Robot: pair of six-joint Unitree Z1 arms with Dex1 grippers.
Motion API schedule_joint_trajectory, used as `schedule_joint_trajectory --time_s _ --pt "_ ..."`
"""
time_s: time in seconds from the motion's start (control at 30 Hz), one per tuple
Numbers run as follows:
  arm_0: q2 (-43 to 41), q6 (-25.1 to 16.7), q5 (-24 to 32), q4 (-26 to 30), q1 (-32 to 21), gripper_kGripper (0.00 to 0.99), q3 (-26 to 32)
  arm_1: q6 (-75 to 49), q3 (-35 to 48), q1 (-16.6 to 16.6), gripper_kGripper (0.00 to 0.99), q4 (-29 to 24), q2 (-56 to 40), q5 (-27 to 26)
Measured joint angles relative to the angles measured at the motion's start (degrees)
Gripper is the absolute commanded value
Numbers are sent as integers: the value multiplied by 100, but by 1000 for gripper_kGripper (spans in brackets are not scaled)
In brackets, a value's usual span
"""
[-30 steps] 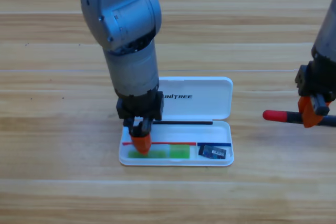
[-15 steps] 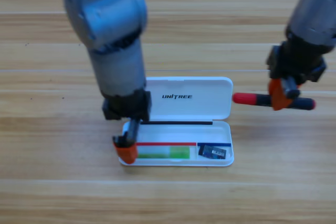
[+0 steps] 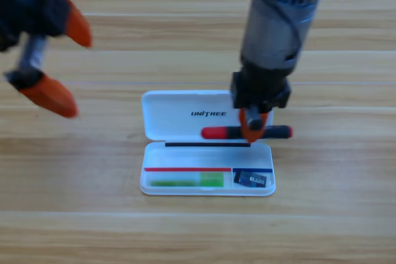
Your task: Clean up eraser and pencils
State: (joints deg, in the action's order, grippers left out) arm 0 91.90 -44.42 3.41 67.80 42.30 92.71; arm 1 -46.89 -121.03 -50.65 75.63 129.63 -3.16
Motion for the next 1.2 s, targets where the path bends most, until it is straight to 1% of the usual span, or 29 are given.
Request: schedule_joint_trajectory --time_s 0.13,0.33,0.47,0.57,0.9,1.2 --pt "-252 -40 175 1 -430 990 -128 29 -525 -130 0 153 410 0" --pt "-272 -47 598 -93 -1042 990 -149 66 -1126 -189 0 321 846 0" --pt "-457 -46 690 -728 -1553 990 -600 86 -1317 -191 0 363 1030 25" --pt "-615 -46 690 -961 -1829 990 -930 86 -1375 -194 0 390 1113 45" --pt "-744 -38 780 -1089 -1974 990 -1351 90 -1380 -197 0 412 1223 46" --pt "-774 -38 793 -1241 -1980 990 -1489 103 -1380 -197 2 422 1223 47"
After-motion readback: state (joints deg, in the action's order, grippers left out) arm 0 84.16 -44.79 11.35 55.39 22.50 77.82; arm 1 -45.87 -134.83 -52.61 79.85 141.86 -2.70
